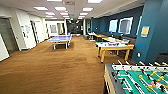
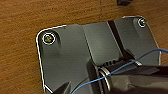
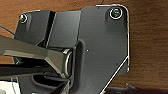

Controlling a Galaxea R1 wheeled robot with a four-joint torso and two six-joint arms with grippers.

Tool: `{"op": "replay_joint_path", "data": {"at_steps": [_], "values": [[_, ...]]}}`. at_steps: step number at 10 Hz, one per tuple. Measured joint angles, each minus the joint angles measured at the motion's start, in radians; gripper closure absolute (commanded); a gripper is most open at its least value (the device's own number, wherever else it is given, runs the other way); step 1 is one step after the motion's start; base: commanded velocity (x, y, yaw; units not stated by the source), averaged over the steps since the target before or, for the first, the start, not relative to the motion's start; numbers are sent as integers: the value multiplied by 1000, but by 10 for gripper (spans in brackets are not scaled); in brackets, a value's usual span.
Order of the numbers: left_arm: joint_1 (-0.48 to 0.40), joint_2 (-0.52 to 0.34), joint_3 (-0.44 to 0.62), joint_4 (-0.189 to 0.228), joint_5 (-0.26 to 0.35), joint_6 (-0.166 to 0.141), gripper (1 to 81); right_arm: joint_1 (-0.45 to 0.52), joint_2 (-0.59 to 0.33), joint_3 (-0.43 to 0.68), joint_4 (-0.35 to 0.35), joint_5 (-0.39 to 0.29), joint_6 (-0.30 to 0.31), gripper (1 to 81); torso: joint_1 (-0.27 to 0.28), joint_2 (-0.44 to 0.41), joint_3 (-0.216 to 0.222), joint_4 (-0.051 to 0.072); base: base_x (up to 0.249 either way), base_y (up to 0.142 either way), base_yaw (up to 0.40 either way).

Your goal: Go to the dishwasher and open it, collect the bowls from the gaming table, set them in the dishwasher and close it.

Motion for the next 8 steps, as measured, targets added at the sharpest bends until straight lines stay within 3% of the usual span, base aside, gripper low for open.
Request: {"op": "replay_joint_path", "data": {"at_steps": [4, 6, 8], "values": [[1, 1, 0, 0, 4, 0, 10, -2, 1, 0, 0, -7, 0, 10, 0, 0, 0, 0, 128, 0, 0], [-19, 0, 0, 0, -12, 0, 10, 22, 0, 1, 3, 13, 0, 10, 0, 0, 0, 0, 112, 70, 0], [15, 6, 2, 0, 8, 0, 10, -16, -3, 0, 2, -9, 0, 10, -1, 0, 0, 0, 99, 86, 0]]}}
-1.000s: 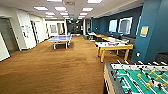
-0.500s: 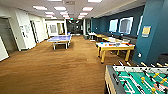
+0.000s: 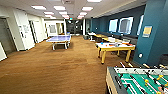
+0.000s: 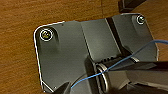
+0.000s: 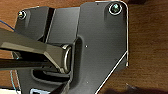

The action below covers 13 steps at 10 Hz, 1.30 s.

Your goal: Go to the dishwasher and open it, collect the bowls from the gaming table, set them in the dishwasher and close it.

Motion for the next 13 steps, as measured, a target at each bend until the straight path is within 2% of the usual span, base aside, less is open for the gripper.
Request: {"op": "replay_joint_path", "data": {"at_steps": [8, 13], "values": [[-19, -12, -3, 0, -12, 0, 10, 16, 14, 0, 0, 11, 0, 10, 0, 0, 0, 0, 100, 90, 0], [-4, -8, -2, 0, -5, 1, 10, 9, 8, 0, 0, 4, 0, 10, -3, -1, 0, 0, 133, 0, 0]]}}
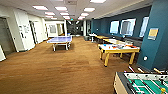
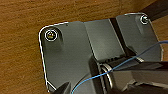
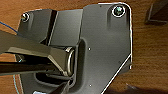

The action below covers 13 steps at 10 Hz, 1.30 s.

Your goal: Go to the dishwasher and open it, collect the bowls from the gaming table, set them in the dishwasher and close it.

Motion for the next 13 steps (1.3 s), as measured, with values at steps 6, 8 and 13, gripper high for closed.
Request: {"op": "replay_joint_path", "data": {"at_steps": [6, 8, 13], "values": [[-9, 2, 0, 0, -3, 0, 10, 4, -3, 0, 0, 1, 0, 10, 0, 0, 0, 0, 140, 11, 0], [-5, 3, 0, 0, -2, 0, 10, 1, -3, 0, 0, 1, 0, 10, 0, 0, 0, 0, 109, 98, 0], [-6, 2, -2, 0, -1, 0, 10, 1, 0, 1, 0, 3, 0, 10, 0, 0, 0, 0, 109, 117, 0]]}}
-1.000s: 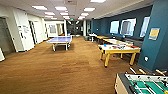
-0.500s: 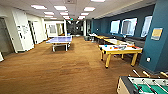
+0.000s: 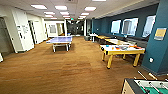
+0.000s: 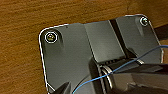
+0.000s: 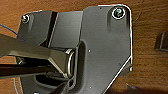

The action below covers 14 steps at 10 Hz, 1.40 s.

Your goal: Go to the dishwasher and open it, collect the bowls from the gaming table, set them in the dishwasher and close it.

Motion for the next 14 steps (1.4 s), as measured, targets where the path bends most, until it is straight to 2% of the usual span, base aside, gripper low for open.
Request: {"op": "replay_joint_path", "data": {"at_steps": [5, 14], "values": [[0, 0, 0, 0, 1, 0, 10, -3, -2, 0, 0, -3, 0, 10, -1, 0, 0, 0, 121, 82, 0], [2, 4, 0, 0, 0, 1, 10, -1, 0, 1, 0, -4, 0, 10, -1, 0, 0, 0, 163, 0, 0]]}}
